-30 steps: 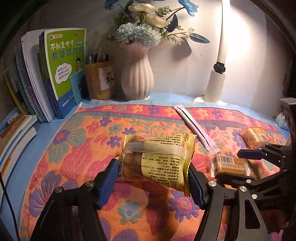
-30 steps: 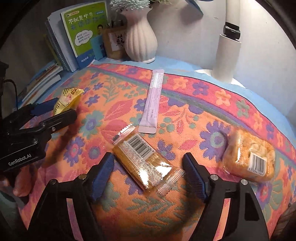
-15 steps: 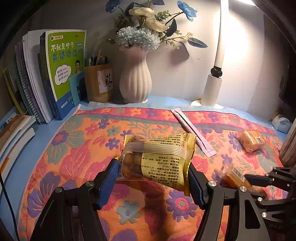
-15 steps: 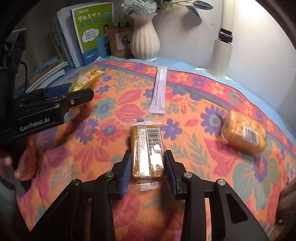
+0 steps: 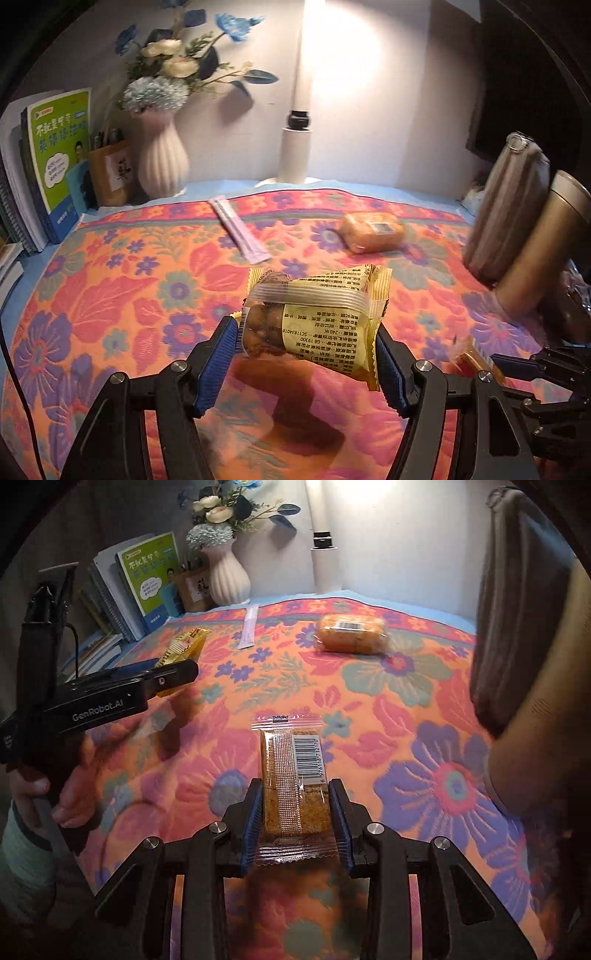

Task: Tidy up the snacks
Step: 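Carry both snacks to the glass plate and open both tools over it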

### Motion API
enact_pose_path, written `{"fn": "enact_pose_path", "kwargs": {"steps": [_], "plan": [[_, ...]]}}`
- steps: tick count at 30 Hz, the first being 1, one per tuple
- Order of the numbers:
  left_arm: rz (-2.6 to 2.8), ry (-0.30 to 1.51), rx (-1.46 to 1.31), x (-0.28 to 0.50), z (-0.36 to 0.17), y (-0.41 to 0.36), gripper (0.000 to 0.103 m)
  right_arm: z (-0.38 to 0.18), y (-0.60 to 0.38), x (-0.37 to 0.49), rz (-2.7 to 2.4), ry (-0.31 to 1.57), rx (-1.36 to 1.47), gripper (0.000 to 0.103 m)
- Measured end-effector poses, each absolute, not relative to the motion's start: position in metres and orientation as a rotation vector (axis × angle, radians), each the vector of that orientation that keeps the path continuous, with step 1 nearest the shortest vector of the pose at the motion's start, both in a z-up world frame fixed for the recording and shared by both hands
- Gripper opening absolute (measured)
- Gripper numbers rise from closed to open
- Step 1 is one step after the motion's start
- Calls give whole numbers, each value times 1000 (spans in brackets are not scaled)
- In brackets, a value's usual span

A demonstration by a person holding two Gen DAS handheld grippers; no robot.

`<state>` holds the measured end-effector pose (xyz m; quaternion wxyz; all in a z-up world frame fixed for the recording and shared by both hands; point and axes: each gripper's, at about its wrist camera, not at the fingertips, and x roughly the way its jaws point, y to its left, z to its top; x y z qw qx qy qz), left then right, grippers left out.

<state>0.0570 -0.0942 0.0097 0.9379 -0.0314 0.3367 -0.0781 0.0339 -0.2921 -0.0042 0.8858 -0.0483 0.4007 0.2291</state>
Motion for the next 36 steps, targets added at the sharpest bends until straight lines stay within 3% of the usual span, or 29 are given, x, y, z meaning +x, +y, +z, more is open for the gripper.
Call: {"fn": "enact_pose_path", "kwargs": {"steps": [21,36], "plan": [[-616,576,121,-15,93,-320,68,82,-479,-33,205,625,120,33],[-668,566,161,14,110,-447,68,109,-622,31,-29,591,356,34]]}}
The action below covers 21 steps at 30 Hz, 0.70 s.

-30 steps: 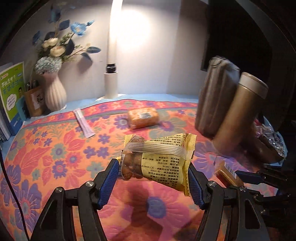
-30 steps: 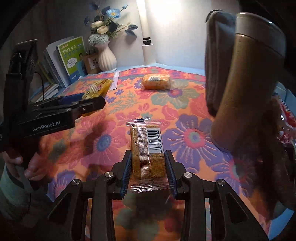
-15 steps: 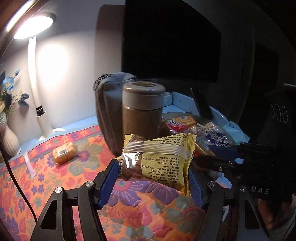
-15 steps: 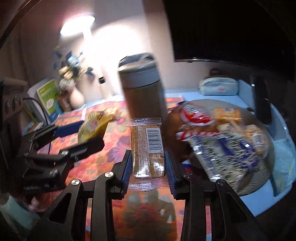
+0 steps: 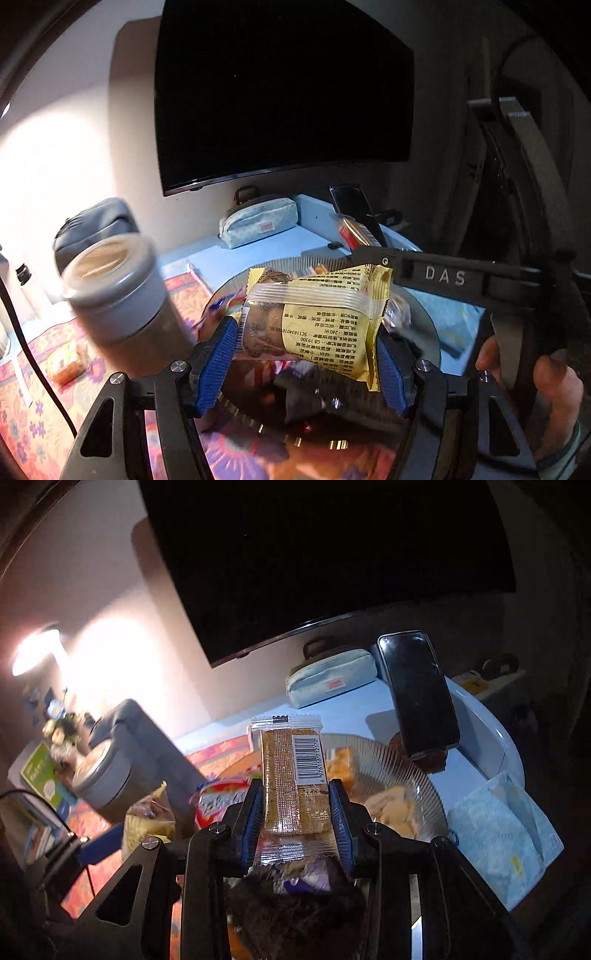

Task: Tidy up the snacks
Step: 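Carry both snacks to the glass plate and open both tools over it, then move both tools back over the last snacks on the bedspread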

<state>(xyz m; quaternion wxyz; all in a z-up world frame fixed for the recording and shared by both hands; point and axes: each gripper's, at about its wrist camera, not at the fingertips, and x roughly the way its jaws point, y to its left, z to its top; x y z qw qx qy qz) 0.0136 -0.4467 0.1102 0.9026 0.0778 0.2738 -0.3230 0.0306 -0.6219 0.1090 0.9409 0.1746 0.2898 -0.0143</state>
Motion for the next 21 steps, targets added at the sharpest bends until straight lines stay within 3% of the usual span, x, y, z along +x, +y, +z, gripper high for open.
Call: {"fn": "enact_pose_path", "kwargs": {"steps": [5,8,21], "plan": [[-675,588,133,36,107,-464,69,110,-636,51,-54,601,367,39],[-661,588,156,38,103,-469,82,103,-644,58,-54,624,396,69],[-688,561,147,18,107,-445,84,96,-631,33,-8,661,444,69]]}}
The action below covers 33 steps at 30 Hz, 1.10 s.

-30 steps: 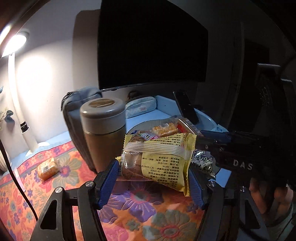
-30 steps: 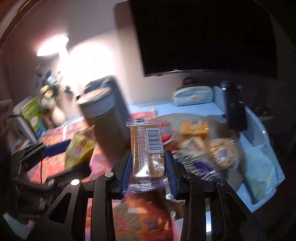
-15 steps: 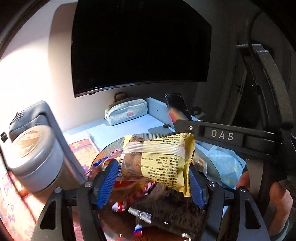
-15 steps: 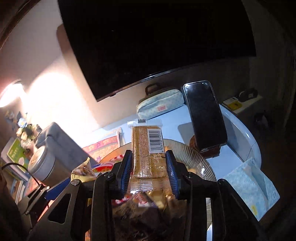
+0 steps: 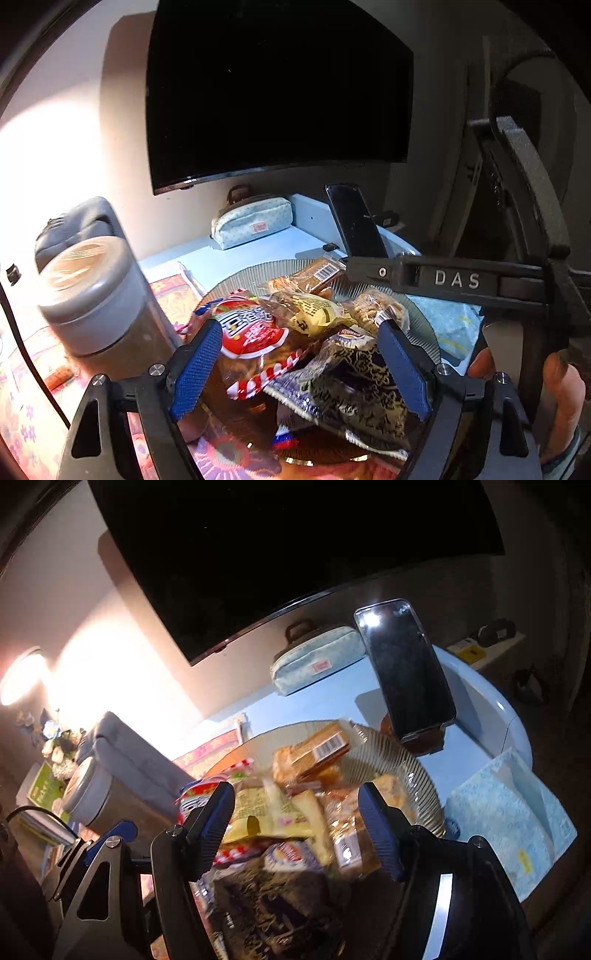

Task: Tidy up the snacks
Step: 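Move both tools back over the last snacks on the bedspread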

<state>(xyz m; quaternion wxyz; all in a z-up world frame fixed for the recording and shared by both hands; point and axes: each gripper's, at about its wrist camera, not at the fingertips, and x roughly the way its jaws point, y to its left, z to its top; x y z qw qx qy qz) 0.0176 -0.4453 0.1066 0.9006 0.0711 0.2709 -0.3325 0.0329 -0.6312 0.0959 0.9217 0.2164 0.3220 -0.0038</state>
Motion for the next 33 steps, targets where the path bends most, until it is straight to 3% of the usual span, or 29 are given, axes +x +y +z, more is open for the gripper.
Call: {"fn": "enact_pose_path", "kwargs": {"steps": [7,21,33], "plan": [[-613,512,111,-3,117,-379,84,118,-588,10,39,625,353,69],[-253,521,-70,3,111,-165,84,141,-466,5,221,583,250,70],[-98,586,-168,64,92,-48,84,114,-315,42,433,720,51,70]]}}
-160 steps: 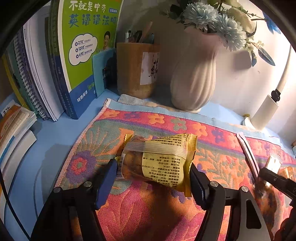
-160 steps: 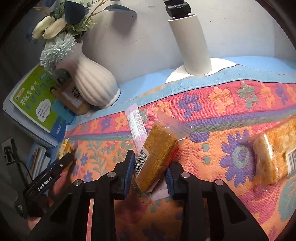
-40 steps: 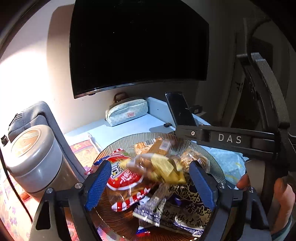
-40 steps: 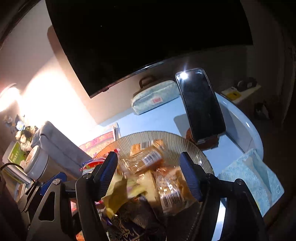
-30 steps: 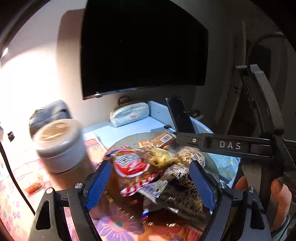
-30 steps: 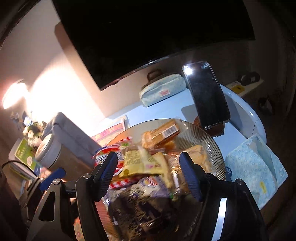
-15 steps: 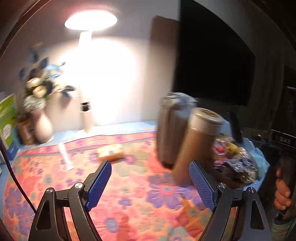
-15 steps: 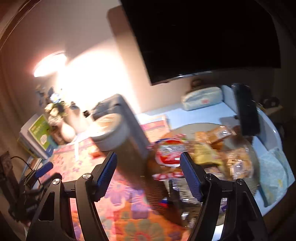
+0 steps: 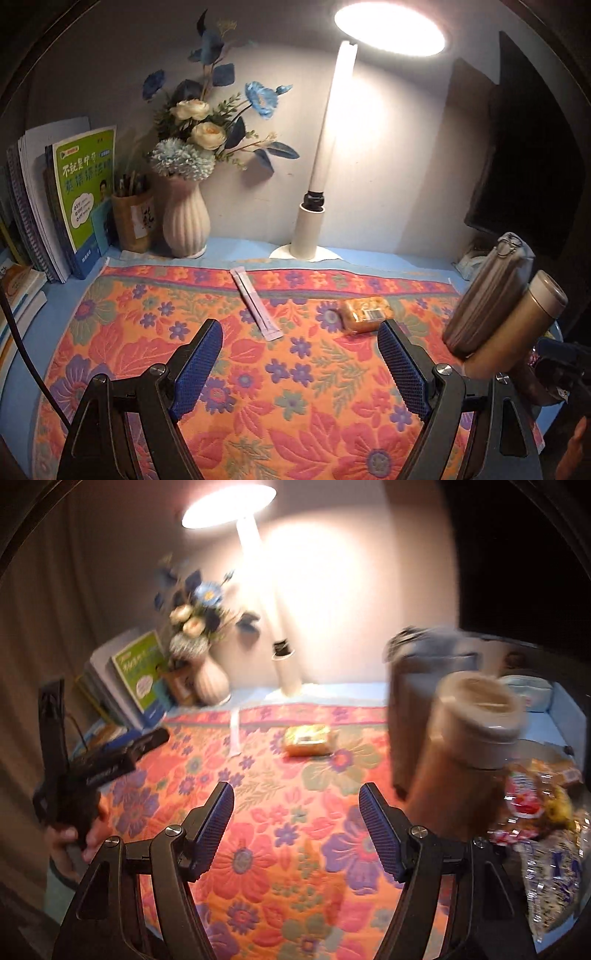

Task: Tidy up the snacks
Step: 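Move both tools back over the last snacks on the bedspread, then grasp the pink stick packet with the left tool while the right tool grasps the orange bread bag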

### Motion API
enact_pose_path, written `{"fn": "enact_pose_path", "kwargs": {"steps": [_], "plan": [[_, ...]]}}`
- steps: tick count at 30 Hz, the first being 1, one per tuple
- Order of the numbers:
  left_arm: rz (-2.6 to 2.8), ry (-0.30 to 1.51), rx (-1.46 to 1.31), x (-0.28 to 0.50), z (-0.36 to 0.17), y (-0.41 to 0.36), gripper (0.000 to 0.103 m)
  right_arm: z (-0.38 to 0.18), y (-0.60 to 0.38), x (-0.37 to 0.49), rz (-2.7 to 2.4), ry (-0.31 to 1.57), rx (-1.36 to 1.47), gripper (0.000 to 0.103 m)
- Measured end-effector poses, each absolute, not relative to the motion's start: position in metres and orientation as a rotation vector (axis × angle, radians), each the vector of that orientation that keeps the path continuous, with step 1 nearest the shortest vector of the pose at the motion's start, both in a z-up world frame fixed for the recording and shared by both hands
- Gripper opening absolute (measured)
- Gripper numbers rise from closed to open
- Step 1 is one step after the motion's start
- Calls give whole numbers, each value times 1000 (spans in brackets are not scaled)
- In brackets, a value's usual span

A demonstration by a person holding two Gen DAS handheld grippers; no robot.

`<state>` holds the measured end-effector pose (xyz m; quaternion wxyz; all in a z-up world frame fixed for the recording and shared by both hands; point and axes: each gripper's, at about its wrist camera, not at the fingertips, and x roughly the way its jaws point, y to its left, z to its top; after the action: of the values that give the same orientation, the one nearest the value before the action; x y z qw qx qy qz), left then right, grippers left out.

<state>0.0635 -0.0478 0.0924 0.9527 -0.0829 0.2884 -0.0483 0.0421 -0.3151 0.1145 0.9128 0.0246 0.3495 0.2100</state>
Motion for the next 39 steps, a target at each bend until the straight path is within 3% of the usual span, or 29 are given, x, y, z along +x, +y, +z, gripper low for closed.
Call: {"fn": "enact_pose_path", "kwargs": {"steps": [3,6,13,20,24,27,29,31,33,35,36,39], "plan": [[-93,663,-173,93,73,-38,84,92,-289,70,447,793,51,70],[-72,766,-109,126,47,-41,72,68,-278,98,436,871,107,70],[-46,853,-131,201,3,-40,72,13,-276,180,388,1055,378,70],[-14,889,-194,243,-25,-28,72,-5,-282,225,259,995,517,71],[-17,888,-194,244,-27,-23,72,-5,-277,238,196,944,572,85],[7,888,-128,242,-28,-32,72,-4,-266,246,120,915,553,86],[13,886,-96,243,-28,-36,66,-3,-256,253,79,901,488,86],[10,871,-97,241,-28,-37,40,-3,-245,259,49,892,394,86],[-18,861,-103,239,-28,-36,27,-5,-236,260,36,883,291,85],[-37,861,-120,237,-28,-34,25,-5,-232,256,27,882,230,82],[-46,862,-134,237,-28,-33,24,-6,-233,254,21,883,217,74],[-85,862,-191,236,-28,-22,22,-6,-239,247,42,881,208,66]]}}
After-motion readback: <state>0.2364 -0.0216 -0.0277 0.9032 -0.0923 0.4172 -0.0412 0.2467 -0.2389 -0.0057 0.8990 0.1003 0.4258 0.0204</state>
